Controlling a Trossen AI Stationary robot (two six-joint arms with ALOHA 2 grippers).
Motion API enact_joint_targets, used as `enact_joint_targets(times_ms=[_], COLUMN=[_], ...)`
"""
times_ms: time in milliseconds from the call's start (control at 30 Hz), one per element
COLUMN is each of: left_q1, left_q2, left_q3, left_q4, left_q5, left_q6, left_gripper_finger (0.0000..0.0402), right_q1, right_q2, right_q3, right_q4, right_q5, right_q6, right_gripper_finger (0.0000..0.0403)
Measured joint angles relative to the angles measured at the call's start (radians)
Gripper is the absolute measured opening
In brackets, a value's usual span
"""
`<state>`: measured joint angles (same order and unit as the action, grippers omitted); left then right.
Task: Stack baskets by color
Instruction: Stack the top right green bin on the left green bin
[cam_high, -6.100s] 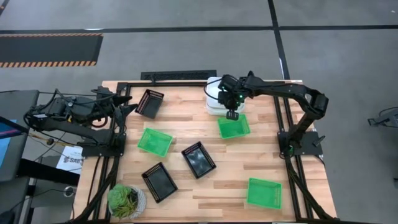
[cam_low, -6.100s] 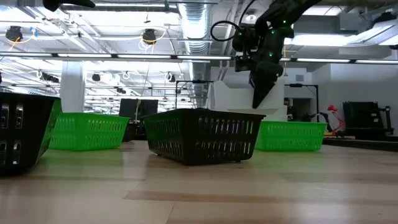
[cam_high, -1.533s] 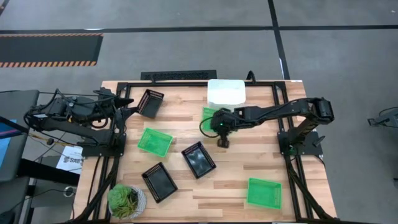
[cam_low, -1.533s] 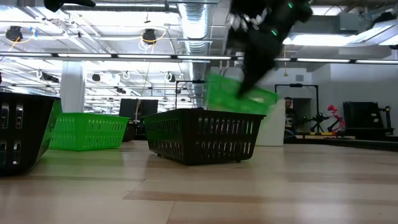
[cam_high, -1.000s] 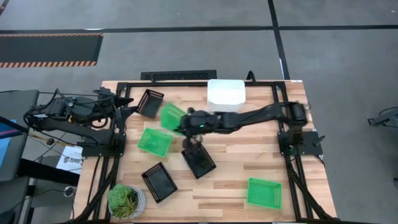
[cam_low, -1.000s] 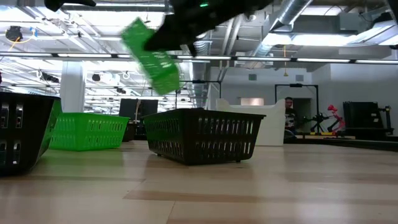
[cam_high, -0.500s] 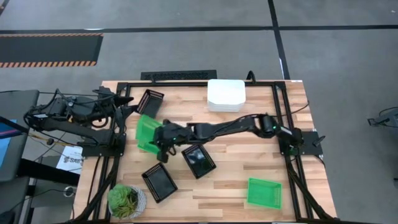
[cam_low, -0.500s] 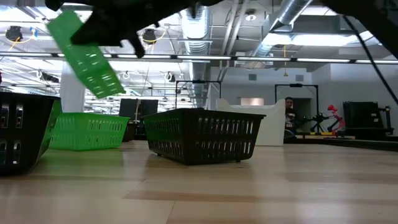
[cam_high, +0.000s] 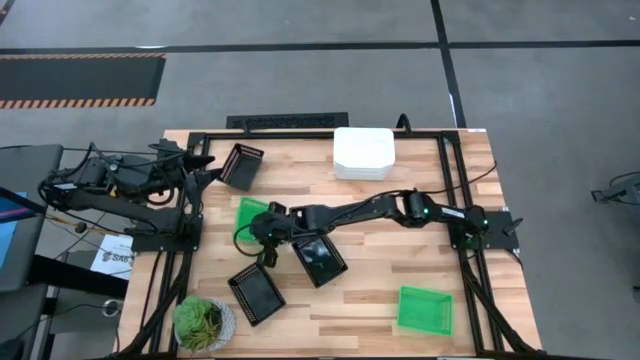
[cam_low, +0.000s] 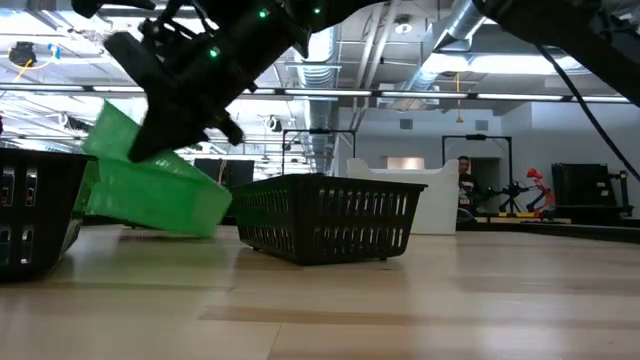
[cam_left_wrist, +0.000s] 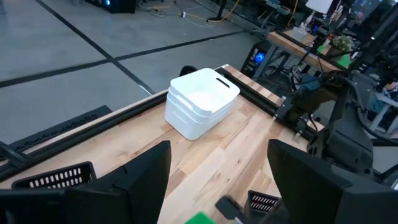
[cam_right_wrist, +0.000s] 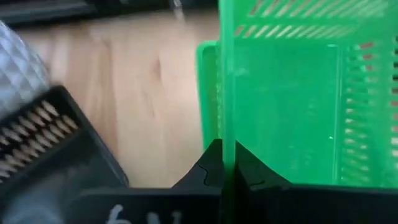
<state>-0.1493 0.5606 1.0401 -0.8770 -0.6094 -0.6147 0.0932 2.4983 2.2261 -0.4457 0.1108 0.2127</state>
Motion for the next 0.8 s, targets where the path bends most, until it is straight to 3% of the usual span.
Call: enact_joint_targets(times_ms=[200,800], left_q1=[0.0,0.0], left_q2=[0.0,0.0], left_q3=[0.0,0.0], left_q4=[0.0,-0.006], left_q5=[0.0,0.0], left_q6=[0.0,0.004], left_gripper_finger=[0.0256,0.0256], right_q1=[-0.021,-0.13], right_q2=[-0.025,-0.03], right_q3=[0.001,0.002], right_q4=[-0.169,-0.536], right_q5=[0.02,0.024], right_q6=[-0.003,-0.213], right_gripper_finger=[0.0013,0.0015])
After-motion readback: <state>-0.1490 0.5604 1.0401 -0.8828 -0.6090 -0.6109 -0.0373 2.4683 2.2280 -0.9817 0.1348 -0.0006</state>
